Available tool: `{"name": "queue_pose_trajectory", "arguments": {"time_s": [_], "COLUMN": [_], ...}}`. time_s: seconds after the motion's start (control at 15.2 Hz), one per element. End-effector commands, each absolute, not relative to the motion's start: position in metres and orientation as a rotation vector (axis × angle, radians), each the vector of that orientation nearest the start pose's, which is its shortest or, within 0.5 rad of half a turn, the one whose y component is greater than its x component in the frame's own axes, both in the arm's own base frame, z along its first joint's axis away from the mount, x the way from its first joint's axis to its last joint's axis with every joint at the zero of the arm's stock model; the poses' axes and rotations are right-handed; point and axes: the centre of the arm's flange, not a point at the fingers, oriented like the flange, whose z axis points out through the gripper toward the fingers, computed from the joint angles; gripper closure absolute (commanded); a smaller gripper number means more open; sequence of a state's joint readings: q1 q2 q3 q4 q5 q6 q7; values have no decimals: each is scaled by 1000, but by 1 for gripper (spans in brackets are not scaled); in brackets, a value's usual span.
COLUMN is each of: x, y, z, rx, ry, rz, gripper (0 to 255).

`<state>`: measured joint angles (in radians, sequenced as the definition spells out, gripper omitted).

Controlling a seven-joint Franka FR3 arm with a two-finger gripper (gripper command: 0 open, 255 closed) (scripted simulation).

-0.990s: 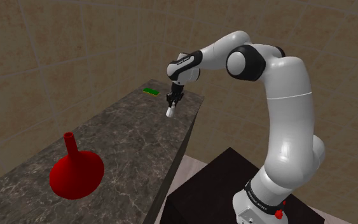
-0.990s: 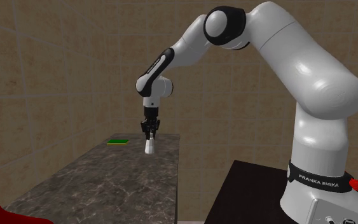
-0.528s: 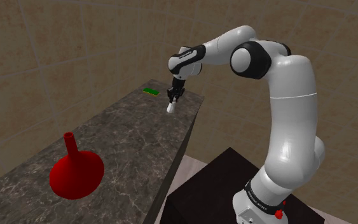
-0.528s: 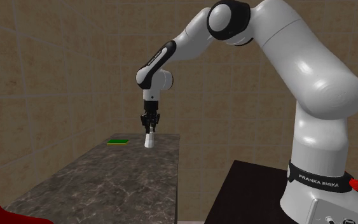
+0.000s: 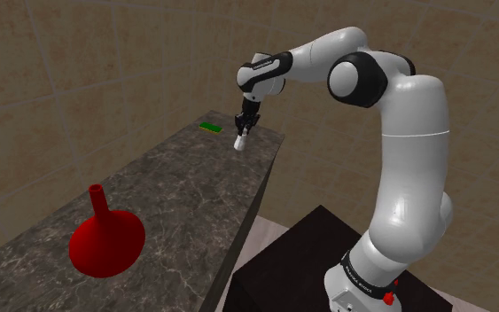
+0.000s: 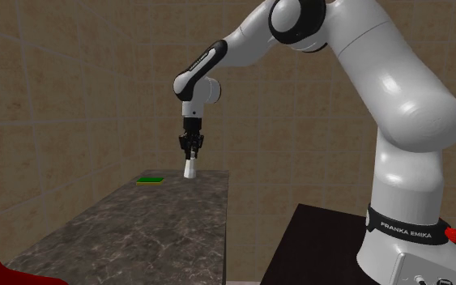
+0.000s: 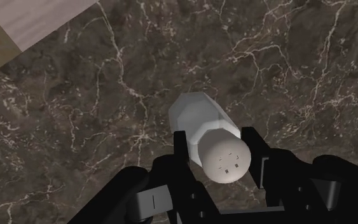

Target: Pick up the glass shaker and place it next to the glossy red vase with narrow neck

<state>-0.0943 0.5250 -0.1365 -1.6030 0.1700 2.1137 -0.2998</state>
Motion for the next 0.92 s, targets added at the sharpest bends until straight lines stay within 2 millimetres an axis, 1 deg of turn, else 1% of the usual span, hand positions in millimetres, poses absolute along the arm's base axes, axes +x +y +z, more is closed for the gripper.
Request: {"name": "queue_pose_trajectory", "arguments": {"time_s": [0.0,0.86], "x": [672,672], "y": [-137,-137], "z": [337,406], "rx": [-3065,-3065], "ry": [2,2], "rz": [-19,-19], "gripper": [255,255]}}
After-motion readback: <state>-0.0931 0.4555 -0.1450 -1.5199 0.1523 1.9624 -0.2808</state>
